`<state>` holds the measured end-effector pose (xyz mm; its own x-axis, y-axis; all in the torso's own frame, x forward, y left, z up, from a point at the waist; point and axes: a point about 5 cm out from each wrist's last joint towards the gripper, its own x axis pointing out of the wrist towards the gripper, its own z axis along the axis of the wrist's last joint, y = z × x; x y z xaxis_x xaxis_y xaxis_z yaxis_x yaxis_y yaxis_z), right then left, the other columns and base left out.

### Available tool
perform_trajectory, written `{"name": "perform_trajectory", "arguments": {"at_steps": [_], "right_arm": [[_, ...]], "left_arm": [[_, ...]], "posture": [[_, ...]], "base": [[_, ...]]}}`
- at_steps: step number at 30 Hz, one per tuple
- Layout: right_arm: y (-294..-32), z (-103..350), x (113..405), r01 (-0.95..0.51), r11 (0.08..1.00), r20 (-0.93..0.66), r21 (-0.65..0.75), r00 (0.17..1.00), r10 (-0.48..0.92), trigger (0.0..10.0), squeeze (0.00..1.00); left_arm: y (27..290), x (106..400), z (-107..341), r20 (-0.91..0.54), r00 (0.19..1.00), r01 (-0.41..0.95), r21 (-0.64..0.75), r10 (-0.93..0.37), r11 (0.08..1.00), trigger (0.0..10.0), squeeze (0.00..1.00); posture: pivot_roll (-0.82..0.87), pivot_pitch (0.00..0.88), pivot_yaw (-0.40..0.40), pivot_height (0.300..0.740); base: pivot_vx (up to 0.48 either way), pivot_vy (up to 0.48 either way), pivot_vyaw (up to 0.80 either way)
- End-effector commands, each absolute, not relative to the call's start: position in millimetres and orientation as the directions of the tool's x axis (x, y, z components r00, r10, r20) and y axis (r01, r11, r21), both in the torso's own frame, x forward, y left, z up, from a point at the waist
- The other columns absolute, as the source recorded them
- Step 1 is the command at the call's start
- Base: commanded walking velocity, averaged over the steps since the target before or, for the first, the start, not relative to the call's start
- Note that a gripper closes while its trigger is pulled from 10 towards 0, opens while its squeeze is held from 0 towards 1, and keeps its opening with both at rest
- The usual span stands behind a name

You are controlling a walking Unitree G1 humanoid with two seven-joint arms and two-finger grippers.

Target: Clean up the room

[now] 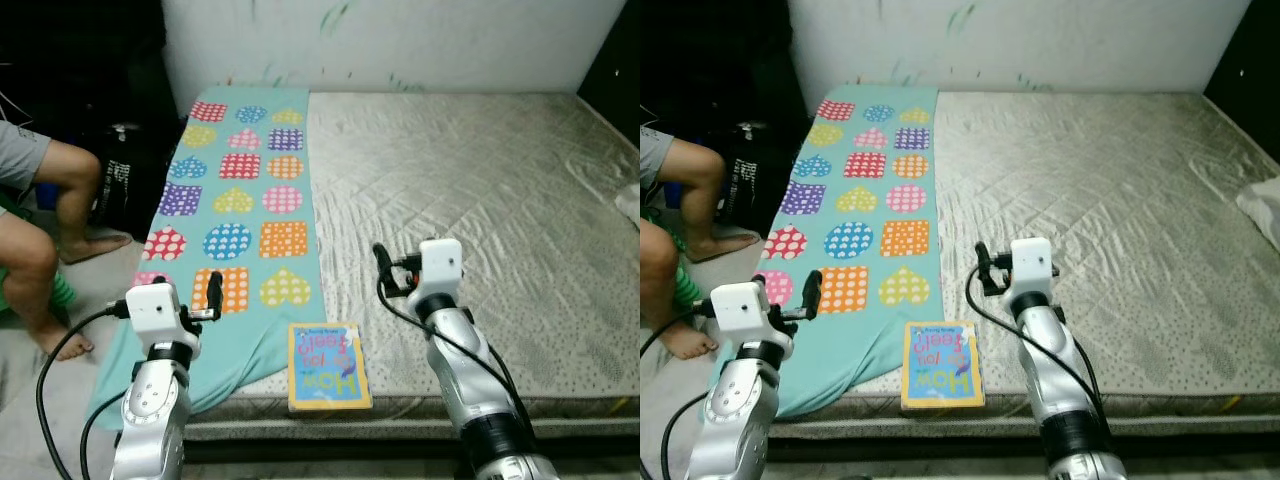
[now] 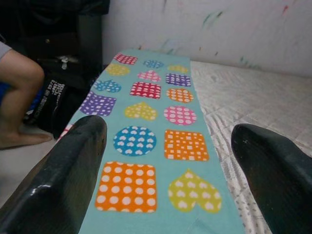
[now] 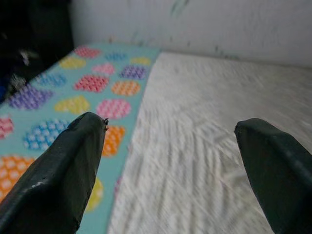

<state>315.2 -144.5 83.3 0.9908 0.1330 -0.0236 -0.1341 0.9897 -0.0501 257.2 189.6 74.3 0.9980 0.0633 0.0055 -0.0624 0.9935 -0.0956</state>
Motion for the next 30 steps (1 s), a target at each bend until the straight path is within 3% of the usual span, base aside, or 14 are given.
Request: {"name": "perform_trajectory", "arguments": {"at_steps": [1, 10, 14, 20, 23, 30], "right_arm": [[-164.1, 73.2, 301.3, -0.122, 0.988, -0.056, -0.094, 0.992, 0.117, 10.0, 0.0], [-209.3, 58.0, 249.8, -0.209, 0.954, -0.159, -0.215, 0.971, 0.177, 10.0, 0.0], [-212.7, 60.2, 242.2, -0.207, 0.957, -0.164, -0.205, 0.971, 0.174, 10.0, 0.0], [-205.4, 62.1, 249.1, -0.162, 0.972, -0.142, -0.169, 0.98, 0.139, 10.0, 0.0], [-188.9, 66.3, 262.1, -0.128, 0.984, -0.104, -0.127, 0.988, 0.115, 10.0, 0.0], [-171.2, 71.9, 275.0, -0.149, 0.982, -0.072, -0.117, 0.987, 0.141, 10.0, 0.0]], "left_arm": [[198.8, 245.2, 73.4, -0.009, 0.999, -0.037, -0.041, 0.036, 0.998, 10.0, 0.0], [204.2, 209.7, 72.4, -0.063, 0.995, 0.07, -0.013, -0.071, 0.997, 10.0, 0.0], [196.3, 210.0, 71.0, -0.059, 0.998, 0.029, -0.06, -0.033, 0.998, 10.0, 0.0], [188.2, 212.5, 66.2, -0.049, 0.998, -0.041, -0.094, 0.036, 0.995, 10.0, 0.0], [188.3, 220.5, 65.8, -0.042, 0.995, -0.096, -0.12, 0.091, 0.988, 10.0, 0.0], [184.3, 235.2, 74.2, -0.002, 0.998, -0.065, -0.116, 0.065, 0.991, 10.0, 0.0]], "posture": [[0.11, 0.0, -0.025, 0.74], [0.1, 0.0, -0.043, 0.74], [0.07, 0.0, -0.024, 0.74], [0.07, 0.0, -0.013, 0.74], [0.08, 0.0, -0.003, 0.74], [0.08, 0.0, 0.002, 0.74]], "base": [[0.0, 0.0, 0.0], [0.0, 0.0, 0.0], [0.0, 0.0, 0.0], [0.0, 0.0, 0.0], [0.0, 0.0, 0.0], [0.0, 0.0, 0.0]]}}
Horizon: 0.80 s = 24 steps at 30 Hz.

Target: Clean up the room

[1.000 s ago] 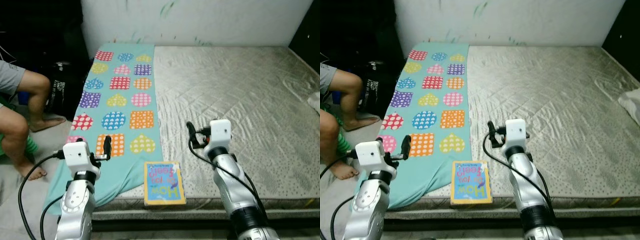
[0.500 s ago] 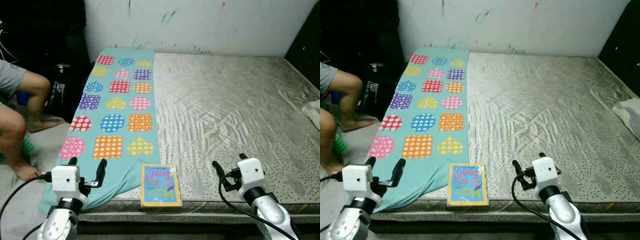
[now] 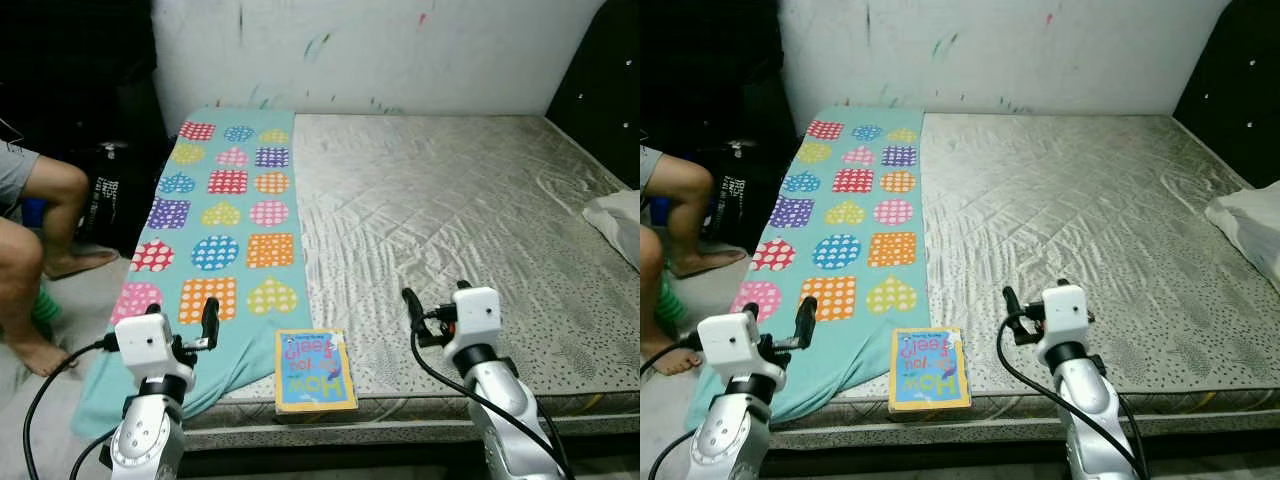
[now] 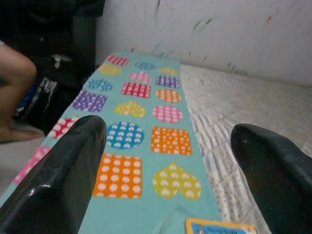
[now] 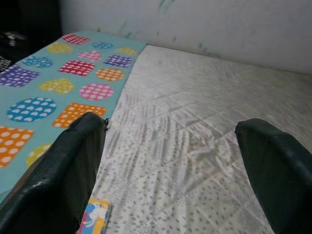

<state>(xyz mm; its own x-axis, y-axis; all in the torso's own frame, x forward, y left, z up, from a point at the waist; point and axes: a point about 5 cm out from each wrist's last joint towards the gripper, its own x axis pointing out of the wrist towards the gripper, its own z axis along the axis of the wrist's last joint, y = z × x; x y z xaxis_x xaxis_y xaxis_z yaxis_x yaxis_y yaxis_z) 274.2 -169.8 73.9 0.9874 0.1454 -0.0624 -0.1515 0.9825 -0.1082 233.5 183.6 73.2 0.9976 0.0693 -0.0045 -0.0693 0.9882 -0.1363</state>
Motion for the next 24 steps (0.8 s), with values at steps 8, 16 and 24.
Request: {"name": "perform_trajectory", "arguments": {"at_steps": [8, 16, 24], "right_arm": [[-180.0, 73.2, 278.5, -0.13, 0.981, -0.073, -0.141, 0.99, 0.121, 10.0, 0.0], [-173.2, 74.7, 272.6, -0.15, 0.981, -0.072, -0.124, 0.987, 0.141, 10.0, 0.0], [-175.5, 55.8, 240.4, -0.165, 0.98, -0.143, -0.114, 0.979, 0.148, 10.0, 0.0]], "left_arm": [[183.9, 238.3, 76.1, 0.019, 0.997, -0.073, -0.133, 0.076, 0.988, 10.0, 0.0], [171.8, 226.2, 73.8, 0.01, 0.997, -0.074, -0.161, 0.076, 0.984, 10.0, 0.0], [170.3, 190.6, 58.1, -0.054, 0.998, -0.045, -0.104, 0.039, 0.994, 10.0, 0.0]], "posture": [[0.07, 0.0, -0.015, 0.74], [0.08, 0.0, -0.03, 0.74], [0.08, 0.001, -0.025, 0.74]], "base": [[0.0, 0.0, 0.0], [0.0, 0.0, 0.0], [0.0, 0.0, 0.0]]}}
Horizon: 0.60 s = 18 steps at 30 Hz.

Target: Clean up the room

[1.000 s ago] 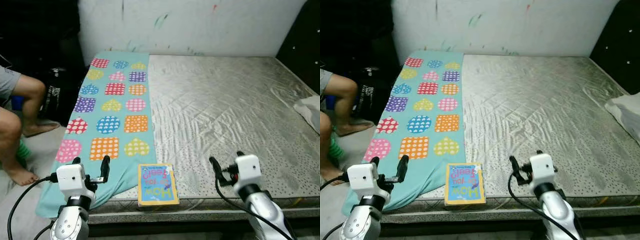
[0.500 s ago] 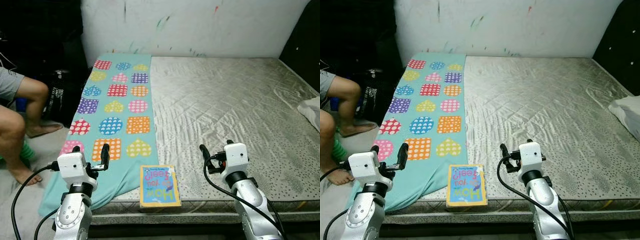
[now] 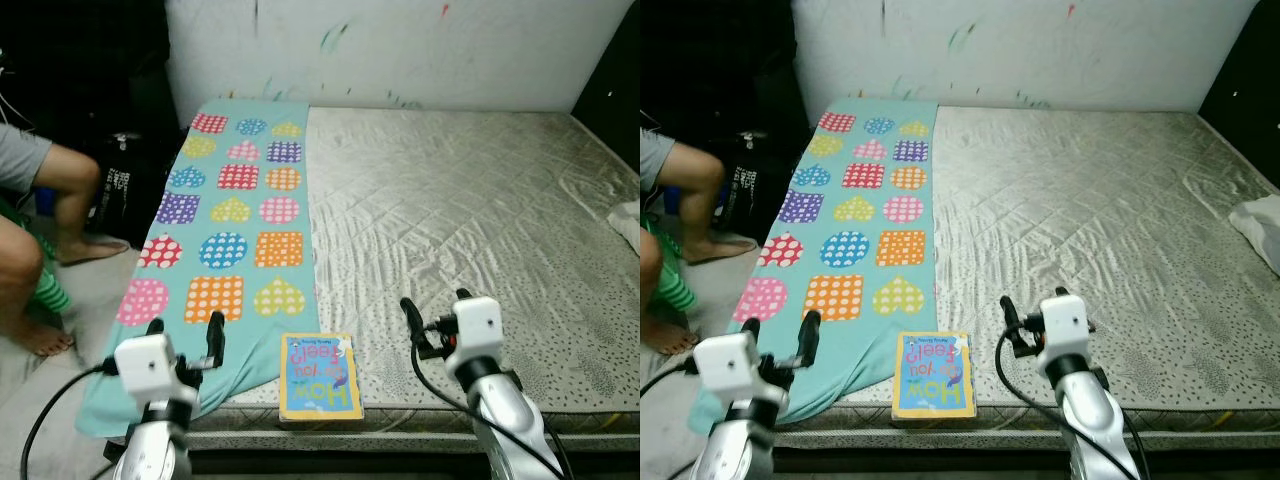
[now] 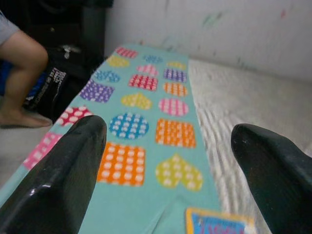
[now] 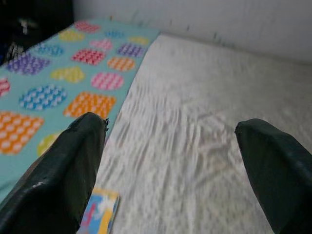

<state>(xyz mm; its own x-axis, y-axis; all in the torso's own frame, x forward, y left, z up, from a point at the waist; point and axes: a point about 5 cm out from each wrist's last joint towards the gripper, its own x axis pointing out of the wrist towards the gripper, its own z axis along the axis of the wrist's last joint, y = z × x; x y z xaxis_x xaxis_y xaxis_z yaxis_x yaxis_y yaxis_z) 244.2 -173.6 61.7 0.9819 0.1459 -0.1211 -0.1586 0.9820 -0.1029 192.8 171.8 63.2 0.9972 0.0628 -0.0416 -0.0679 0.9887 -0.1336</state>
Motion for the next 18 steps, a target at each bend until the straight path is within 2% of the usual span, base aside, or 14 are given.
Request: {"name": "perform_trajectory", "arguments": {"at_steps": [1, 4, 9, 12, 13, 16, 18], "right_arm": [[-180.1, 51.9, 240.6, -0.13, 0.985, -0.172, -0.116, 0.979, 0.109, 10.0, 0.0], [-188.0, 50.1, 242.7, -0.115, 0.981, -0.187, -0.155, 0.979, 0.085, 10.0, 0.0], [-186.4, 68.0, 250.0, -0.132, 0.981, -0.157, -0.142, 0.981, 0.11, 10.0, 0.0], [-180.9, 79.7, 265.9, -0.153, 0.978, -0.134, -0.139, 0.982, 0.134, 10.0, 0.0], [-176.5, 77.8, 271.8, -0.161, 0.977, -0.117, -0.138, 0.983, 0.145, 10.0, 0.0], [-175.6, 70.6, 275.3, -0.168, 0.971, -0.113, -0.17, 0.982, 0.15, 10.0, 0.0], [-175.1, 83.1, 282.3, -0.131, 0.987, -0.112, -0.089, 0.986, 0.121, 10.0, 0.0]], "left_arm": [[177.3, 189.9, 56.7, -0.081, 0.994, -0.076, -0.095, 0.068, 0.993, 10.0, 0.0], [181.2, 187.1, 52.8, -0.112, 0.99, -0.1, -0.081, 0.091, 0.992, 10.0, 0.0], [192.2, 179.6, 59.5, -0.115, 0.988, -0.115, -0.059, 0.108, 0.992, 10.0, 0.0], [202.1, 192.3, 70.6, -0.088, 0.985, -0.154, -0.05, 0.15, 0.987, 10.0, 0.0], [205.9, 199.1, 68.5, -0.069, 0.984, -0.17, -0.044, 0.167, 0.984, 10.0, 0.0], [207.1, 204.5, 60.2, -0.062, 0.983, -0.173, -0.006, 0.172, 0.985, 10.0, 0.0], [209.2, 215.0, 81.4, -0.015, 0.978, -0.207, -0.041, 0.206, 0.978, 10.0, 0.0]], "posture": [[0.07, 0.014, -0.022, 0.74], [0.06, 0.045, -0.037, 0.74], [0.06, 0.024, -0.06, 0.74], [0.08, 0.069, -0.062, 0.74], [0.08, 0.102, -0.04, 0.74], [0.08, 0.09, -0.047, 0.74], [0.08, 0.068, -0.05, 0.74]], "base": [[0.0, 0.0, 0.0], [0.0, 0.0, 0.0], [0.0, 0.0, 0.0], [0.0, 0.0, 0.0], [0.0, 0.0, 0.0], [0.0, 0.0, 0.0], [0.0, 0.0, 0.0]]}}
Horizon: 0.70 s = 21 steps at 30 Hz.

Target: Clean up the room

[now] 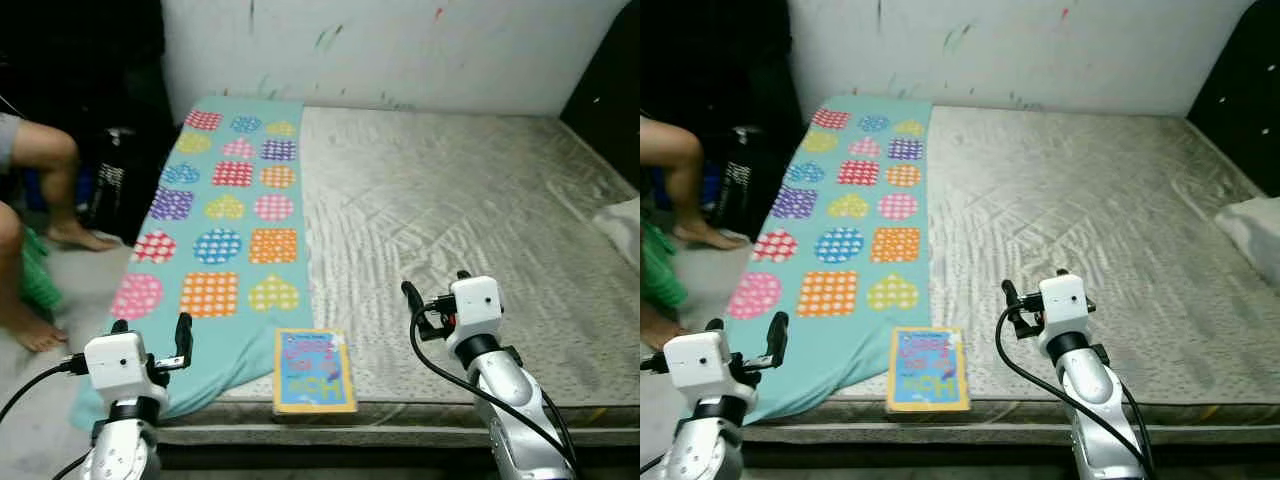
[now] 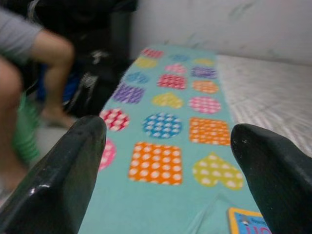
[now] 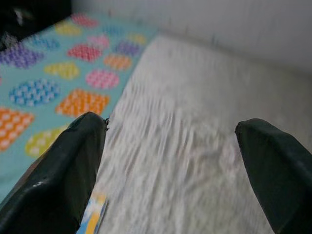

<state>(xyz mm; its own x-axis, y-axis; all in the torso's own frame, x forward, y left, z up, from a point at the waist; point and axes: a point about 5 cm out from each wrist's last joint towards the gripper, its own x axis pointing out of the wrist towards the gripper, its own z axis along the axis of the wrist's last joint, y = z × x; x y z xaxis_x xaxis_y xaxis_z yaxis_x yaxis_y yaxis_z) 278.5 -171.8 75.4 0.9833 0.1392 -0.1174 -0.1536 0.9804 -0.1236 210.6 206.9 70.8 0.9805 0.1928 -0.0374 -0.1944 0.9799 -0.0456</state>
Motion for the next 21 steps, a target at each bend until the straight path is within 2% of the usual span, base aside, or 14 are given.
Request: {"name": "perform_trajectory", "arguments": {"at_steps": [1, 3, 6, 7, 15, 21], "right_arm": [[-175.1, 83.1, 282.3, -0.131, 0.987, -0.112, -0.089, 0.986, 0.121, 10.0, 0.0], [-167.9, 87.0, 284.3, -0.193, 0.971, -0.09, -0.138, 0.979, 0.182, 10.0, 0.0], [-168.2, 77.6, 283.9, -0.216, 0.953, -0.102, -0.211, 0.975, 0.198, 10.0, 0.0], [-169.7, 76.6, 287.7, -0.167, 0.976, -0.108, -0.138, 0.982, 0.153, 10.0, 0.0], [-164.3, 82.3, 292.4, -0.165, 0.979, -0.078, -0.121, 0.985, 0.156, 10.0, 0.0], [-169.7, 85.7, 291.6, -0.161, 0.979, -0.073, -0.128, 0.986, 0.153, 10.0, 0.0]], "left_arm": [[209.2, 215.0, 81.4, -0.015, 0.978, -0.207, -0.041, 0.206, 0.978, 10.0, 0.0], [207.8, 220.6, 86.8, 0.009, 0.985, -0.174, -0.018, 0.174, 0.985, 10.0, 0.0], [209.3, 224.9, 73.4, -0.034, 0.982, -0.184, -0.006, 0.184, 0.983, 10.0, 0.0], [210.3, 229.1, 71.3, -0.043, 0.976, -0.217, -0.048, 0.215, 0.975, 10.0, 0.0], [192.1, 238.9, 77.6, -0.007, 0.981, -0.195, -0.084, 0.195, 0.977, 10.0, 0.0], [192.6, 228.5, 79.8, -0.01, 0.983, -0.186, -0.076, 0.186, 0.98, 10.0, 0.0]], "posture": [[0.08, 0.068, -0.05, 0.74], [0.07, 0.042, -0.05, 0.74], [0.08, 0.034, -0.057, 0.74], [0.07, 0.002, -0.051, 0.74], [0.07, 0.0, -0.047, 0.74], [0.08, 0.09, -0.041, 0.74]], "base": [[0.0, 0.0, 0.0], [0.0, 0.0, 0.0], [0.0, 0.0, 0.0], [0.0, 0.0, 0.0], [0.0, 0.0, 0.0], [0.0, 0.0, 0.0]]}}
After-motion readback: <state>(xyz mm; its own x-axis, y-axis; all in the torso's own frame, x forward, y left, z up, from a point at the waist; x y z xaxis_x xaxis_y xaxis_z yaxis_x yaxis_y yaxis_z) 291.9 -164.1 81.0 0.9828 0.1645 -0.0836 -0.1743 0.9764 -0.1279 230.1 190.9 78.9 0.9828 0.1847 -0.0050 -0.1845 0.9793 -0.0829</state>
